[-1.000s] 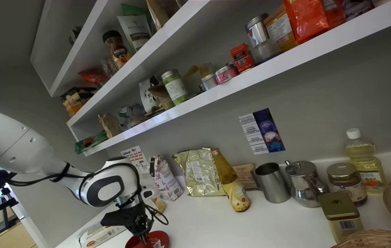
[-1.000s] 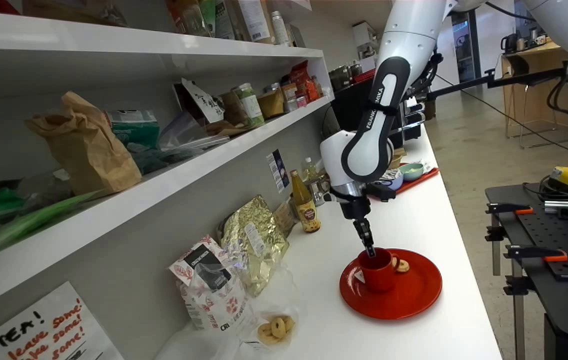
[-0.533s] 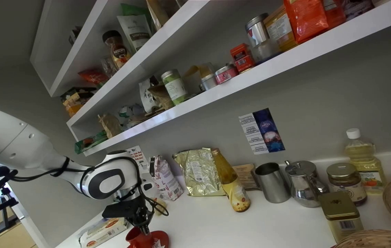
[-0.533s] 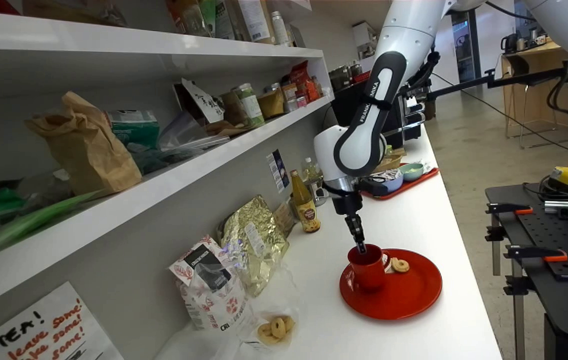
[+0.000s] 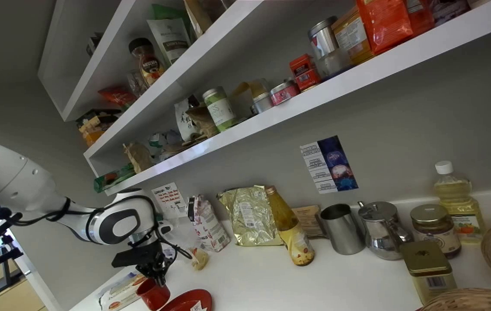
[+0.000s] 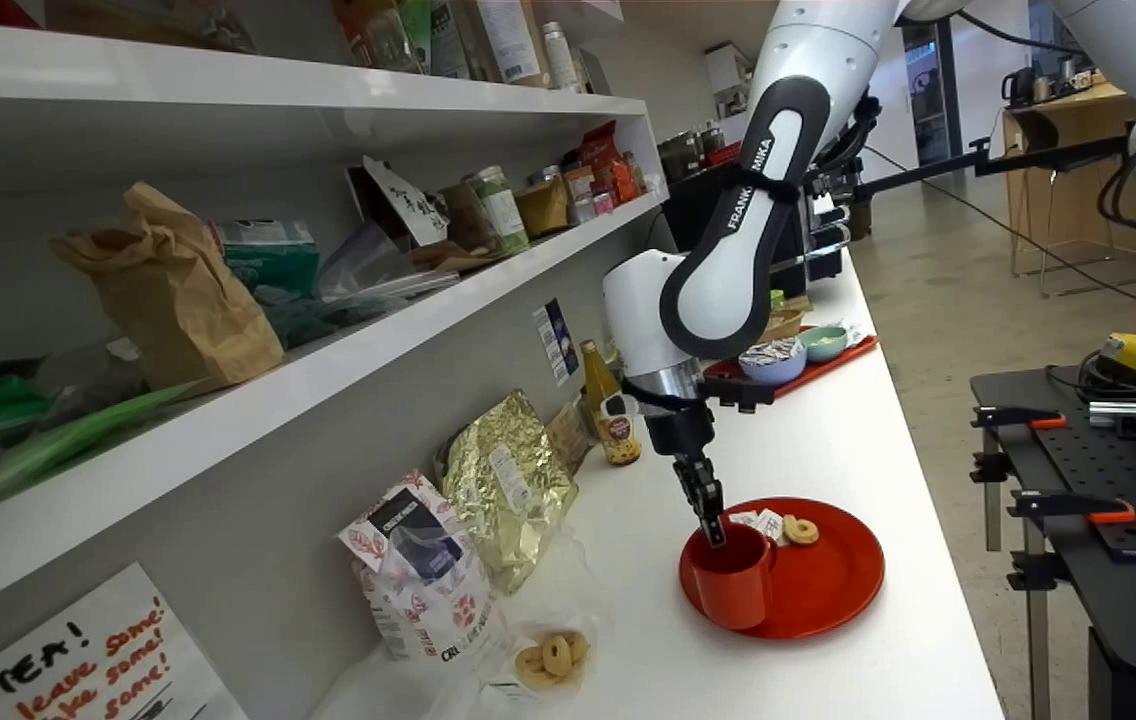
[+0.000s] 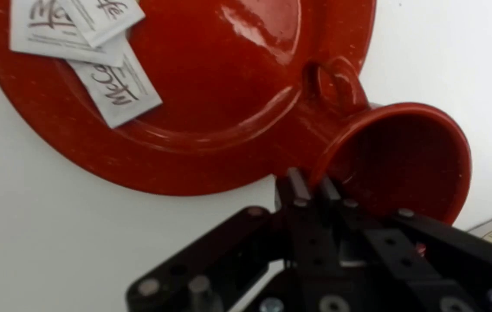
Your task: Remove the orange cup from the orange plate and put it on the countertop
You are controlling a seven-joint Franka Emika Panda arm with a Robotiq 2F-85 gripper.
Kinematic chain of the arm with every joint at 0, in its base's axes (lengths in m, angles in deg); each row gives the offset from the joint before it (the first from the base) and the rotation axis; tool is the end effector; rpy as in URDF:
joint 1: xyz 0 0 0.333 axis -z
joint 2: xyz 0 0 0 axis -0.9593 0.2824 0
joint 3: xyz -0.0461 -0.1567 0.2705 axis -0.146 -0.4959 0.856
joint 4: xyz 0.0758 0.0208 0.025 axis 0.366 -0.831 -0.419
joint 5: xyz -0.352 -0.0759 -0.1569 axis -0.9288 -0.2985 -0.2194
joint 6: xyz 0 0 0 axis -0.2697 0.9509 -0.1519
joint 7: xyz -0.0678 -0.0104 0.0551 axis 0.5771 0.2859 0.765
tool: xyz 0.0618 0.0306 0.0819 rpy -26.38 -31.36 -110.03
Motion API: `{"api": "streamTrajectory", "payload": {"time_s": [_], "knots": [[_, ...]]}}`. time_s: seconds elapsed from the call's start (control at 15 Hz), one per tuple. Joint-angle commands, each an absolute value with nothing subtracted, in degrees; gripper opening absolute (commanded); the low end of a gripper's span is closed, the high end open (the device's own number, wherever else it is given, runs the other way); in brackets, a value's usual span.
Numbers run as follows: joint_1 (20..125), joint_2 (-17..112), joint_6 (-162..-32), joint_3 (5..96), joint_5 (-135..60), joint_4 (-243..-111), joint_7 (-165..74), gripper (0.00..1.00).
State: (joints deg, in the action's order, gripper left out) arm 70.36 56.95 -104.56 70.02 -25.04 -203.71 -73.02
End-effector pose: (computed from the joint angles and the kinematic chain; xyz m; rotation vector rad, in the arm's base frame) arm 0.5530 0.1898 0.2126 -2.7994 -0.8415 0.0395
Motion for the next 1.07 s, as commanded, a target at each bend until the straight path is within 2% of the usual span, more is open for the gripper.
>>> {"api": "streamTrajectory", "payload": {"time_s": [0.0,0.53,1.0], "knots": [[66.62,57.52,-103.01,71.69,-26.29,-201.37,-71.13,0.04],[54.81,59.56,-104.74,71.28,-35.83,-199.04,-62.22,0.03],[51.69,62.23,-104.30,71.54,-38.46,-198.16,-58.07,0.03]]}}
